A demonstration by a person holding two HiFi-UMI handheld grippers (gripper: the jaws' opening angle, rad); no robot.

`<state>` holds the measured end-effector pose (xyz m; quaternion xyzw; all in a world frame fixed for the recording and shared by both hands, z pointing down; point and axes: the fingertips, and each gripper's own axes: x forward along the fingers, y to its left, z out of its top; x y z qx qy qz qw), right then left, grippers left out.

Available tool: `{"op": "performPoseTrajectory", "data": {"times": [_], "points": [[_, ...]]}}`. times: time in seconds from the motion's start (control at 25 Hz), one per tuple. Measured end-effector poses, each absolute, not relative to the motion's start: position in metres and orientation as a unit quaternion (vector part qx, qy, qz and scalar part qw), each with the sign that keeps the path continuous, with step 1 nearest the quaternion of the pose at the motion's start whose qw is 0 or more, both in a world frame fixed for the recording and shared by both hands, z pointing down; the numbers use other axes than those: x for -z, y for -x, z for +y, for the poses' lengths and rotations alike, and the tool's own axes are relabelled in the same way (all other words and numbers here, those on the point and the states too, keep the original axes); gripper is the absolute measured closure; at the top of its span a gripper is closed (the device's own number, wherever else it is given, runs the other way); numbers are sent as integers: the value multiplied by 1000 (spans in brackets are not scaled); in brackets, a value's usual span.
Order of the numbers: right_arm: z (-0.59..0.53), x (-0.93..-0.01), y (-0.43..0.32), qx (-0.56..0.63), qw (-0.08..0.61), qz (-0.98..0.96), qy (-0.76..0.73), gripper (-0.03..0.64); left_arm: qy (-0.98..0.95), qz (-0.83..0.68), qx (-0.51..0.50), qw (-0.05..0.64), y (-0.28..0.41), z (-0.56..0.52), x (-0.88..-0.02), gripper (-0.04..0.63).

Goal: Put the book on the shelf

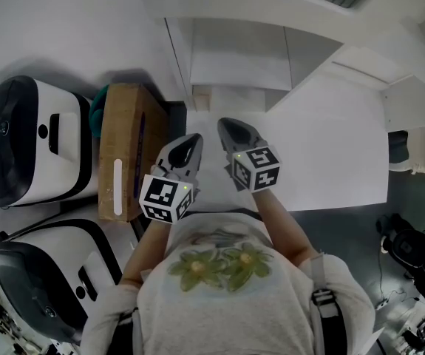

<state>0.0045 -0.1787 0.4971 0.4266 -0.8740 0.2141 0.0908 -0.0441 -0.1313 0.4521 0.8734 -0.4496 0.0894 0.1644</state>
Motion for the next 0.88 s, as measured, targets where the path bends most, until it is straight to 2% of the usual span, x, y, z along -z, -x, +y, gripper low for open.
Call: {"op": "performPoseTrajectory", "data": {"times": [0.32, 0.88], "points": [[-144, -461, -12, -193, 57, -874, -442, 585, -878, -444, -85, 157, 41, -110, -446, 568], [-80, -430, 2, -158, 56, -875, -454, 584, -883, -439, -68, 150, 58, -60, -420, 568]]}}
